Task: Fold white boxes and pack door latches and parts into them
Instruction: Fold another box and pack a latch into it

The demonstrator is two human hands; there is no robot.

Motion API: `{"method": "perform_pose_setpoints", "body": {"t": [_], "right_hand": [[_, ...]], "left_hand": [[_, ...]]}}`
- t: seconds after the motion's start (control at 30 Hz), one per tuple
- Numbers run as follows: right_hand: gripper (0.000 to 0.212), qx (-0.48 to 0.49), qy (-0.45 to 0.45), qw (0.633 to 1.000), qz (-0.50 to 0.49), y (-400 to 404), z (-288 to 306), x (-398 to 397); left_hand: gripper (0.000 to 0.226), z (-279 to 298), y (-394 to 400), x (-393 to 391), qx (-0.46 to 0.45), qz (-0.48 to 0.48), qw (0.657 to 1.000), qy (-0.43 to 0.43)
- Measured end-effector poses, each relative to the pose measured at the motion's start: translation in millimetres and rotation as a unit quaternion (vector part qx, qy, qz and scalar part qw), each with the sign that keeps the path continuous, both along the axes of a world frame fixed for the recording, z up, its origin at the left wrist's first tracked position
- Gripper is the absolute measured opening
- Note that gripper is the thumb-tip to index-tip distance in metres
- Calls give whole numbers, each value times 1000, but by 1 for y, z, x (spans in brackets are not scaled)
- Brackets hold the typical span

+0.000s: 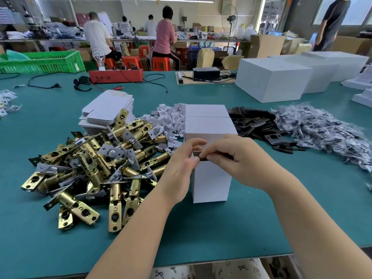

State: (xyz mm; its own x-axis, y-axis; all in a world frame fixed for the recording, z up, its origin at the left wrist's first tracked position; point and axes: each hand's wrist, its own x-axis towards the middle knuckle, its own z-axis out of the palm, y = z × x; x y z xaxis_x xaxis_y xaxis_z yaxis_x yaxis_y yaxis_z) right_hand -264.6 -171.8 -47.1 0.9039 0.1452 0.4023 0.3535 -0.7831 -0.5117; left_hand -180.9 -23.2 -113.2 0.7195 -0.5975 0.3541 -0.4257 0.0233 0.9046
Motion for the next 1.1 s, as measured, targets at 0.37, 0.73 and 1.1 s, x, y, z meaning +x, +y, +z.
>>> {"method": "perform_pose_setpoints", "body": {"t": [0.37,0.73,1.1], "right_hand": [[19,113,-20,993,-29,-1,-9,-5],[31,39,-59,997,-43,9,-16,-18],[32,-43,-165,985,-38,5,-30,-17]], "left_hand": [[37,-2,0,0,-10,-13,1000,5],[37,-1,-1,-1,-33,-21,999,-11],[36,-1,-2,-2,-35,-2,999,1]]}}
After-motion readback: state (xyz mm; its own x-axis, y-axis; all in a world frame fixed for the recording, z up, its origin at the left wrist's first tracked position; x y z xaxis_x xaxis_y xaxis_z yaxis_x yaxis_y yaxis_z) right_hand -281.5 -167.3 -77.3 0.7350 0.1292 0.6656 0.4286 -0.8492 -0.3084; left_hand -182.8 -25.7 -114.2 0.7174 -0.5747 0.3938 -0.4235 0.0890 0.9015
